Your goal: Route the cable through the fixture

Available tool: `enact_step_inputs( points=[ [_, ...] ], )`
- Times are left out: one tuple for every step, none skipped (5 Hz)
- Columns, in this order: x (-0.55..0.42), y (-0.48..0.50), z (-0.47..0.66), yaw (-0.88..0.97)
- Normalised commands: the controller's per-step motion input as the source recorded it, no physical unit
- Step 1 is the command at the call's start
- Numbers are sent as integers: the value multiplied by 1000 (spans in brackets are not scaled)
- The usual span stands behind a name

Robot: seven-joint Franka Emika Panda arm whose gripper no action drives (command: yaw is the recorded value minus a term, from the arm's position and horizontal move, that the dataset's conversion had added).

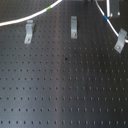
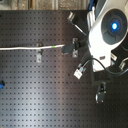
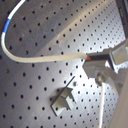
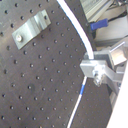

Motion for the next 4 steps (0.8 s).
enact_step_inputs(
  points=[
    [23,4,0,0],
    [-440,-72,385,223],
    [-378,-46,409,620],
    [-348,-9,411,654]
  ],
)
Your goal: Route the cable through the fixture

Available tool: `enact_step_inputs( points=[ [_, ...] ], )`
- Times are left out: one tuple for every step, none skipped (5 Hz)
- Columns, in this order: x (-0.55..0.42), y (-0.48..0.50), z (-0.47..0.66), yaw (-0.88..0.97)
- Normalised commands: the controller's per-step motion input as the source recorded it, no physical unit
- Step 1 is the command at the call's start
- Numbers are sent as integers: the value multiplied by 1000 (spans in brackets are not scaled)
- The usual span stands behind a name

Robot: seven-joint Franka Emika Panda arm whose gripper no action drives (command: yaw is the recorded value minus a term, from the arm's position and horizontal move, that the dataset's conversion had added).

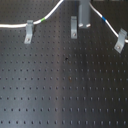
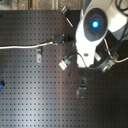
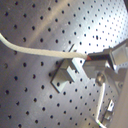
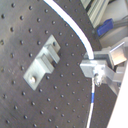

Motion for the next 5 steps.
enact_step_inputs(
  points=[
    [-279,44,366,648],
    [-283,85,310,651],
    [-171,197,233,608],
    [319,466,46,383],
    [423,337,5,440]
  ],
)
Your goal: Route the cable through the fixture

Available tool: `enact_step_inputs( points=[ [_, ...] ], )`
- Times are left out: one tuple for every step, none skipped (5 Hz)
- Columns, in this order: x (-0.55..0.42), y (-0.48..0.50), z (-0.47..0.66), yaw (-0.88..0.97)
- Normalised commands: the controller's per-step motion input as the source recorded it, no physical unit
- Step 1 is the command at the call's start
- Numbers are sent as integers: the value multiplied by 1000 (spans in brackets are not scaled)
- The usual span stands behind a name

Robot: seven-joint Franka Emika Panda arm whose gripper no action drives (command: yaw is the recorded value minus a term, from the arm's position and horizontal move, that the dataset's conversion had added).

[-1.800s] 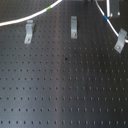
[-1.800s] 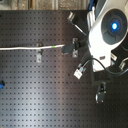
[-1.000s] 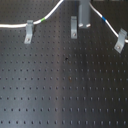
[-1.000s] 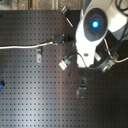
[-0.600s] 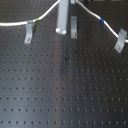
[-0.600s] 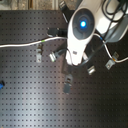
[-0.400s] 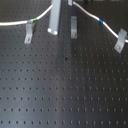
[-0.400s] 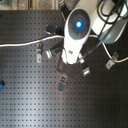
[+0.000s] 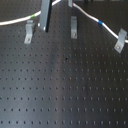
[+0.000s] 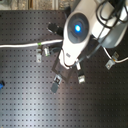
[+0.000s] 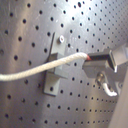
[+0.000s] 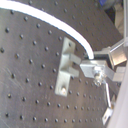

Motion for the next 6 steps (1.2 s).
enact_step_inputs(
  points=[
    [5,-4,13,74],
    [-189,-26,-3,746],
    [-149,116,-2,826],
    [-85,85,63,923],
    [-74,-6,113,874],
    [-72,-15,110,880]
  ],
)
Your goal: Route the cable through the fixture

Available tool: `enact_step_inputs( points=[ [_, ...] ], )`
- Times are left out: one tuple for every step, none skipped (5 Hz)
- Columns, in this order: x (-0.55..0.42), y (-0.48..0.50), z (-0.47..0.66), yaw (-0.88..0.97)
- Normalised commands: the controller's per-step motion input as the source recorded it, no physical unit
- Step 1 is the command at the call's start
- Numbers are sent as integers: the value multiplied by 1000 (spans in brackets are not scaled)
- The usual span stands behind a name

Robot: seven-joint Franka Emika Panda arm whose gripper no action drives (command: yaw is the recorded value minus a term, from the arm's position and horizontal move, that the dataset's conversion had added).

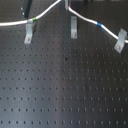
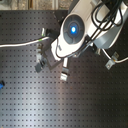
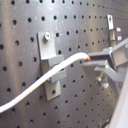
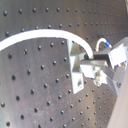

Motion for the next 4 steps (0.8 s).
enact_step_inputs(
  points=[
    [-62,-15,133,897],
    [-162,-68,195,734],
    [-111,-38,197,708],
    [34,-14,-1,0]
  ],
)
